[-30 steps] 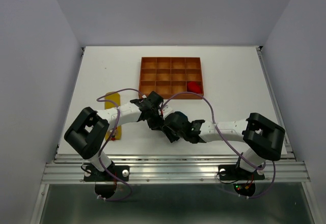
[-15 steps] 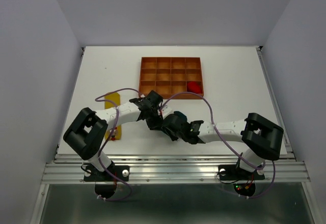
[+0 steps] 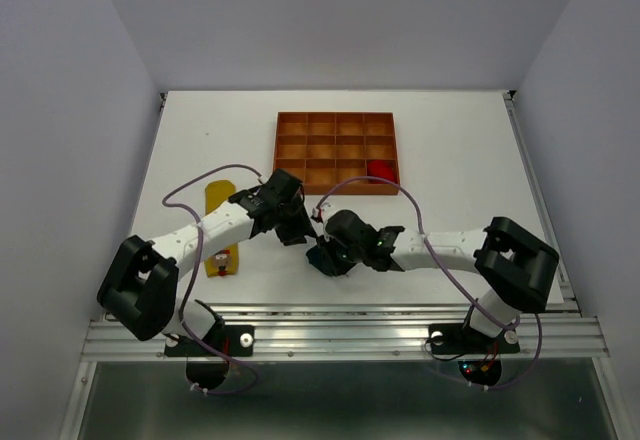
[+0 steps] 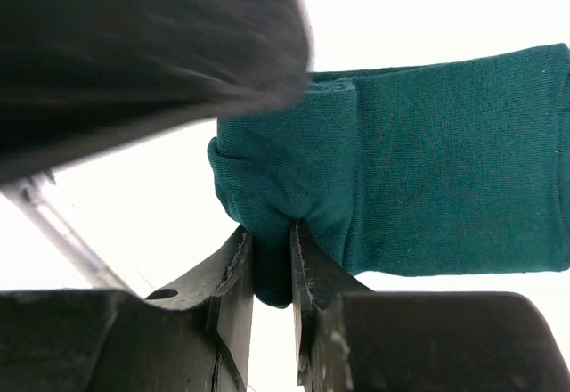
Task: Roll the socks
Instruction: Roll the sock at the center of the board.
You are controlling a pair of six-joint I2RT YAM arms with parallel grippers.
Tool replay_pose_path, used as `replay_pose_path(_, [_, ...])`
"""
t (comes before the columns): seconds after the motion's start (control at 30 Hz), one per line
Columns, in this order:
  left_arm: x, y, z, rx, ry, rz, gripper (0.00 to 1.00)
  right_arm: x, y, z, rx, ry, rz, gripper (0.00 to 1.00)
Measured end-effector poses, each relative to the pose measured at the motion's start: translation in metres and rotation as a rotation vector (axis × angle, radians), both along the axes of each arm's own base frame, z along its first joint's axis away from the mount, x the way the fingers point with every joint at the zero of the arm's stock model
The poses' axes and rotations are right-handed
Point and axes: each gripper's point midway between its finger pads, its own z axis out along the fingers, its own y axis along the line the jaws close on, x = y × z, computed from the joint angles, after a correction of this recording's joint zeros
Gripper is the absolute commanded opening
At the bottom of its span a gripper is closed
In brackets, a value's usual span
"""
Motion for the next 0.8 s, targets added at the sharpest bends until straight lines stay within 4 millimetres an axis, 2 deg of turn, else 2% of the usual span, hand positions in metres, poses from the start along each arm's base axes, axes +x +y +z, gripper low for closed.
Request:
replay_pose_path(0.37, [-0.009,0.017,0.002,-0.017,-0.016,0.005,0.44,-0.007,-0.002,0.005,0.140,0.343,0.020,0.10])
replay_pose_path(0.67, [-0.027,0.020,-0.009,-0.034,0.002,-0.054,0.45,-0.003,-0.011,0.007,0.231,0.581,-0.020,0.10])
replay_pose_path(0.8, [-0.031,0.015,-0.009,-0.047,0.000,-0.087,0.45,-0.002,-0.015,0.006,0.264,0.684,-0.042,0.10])
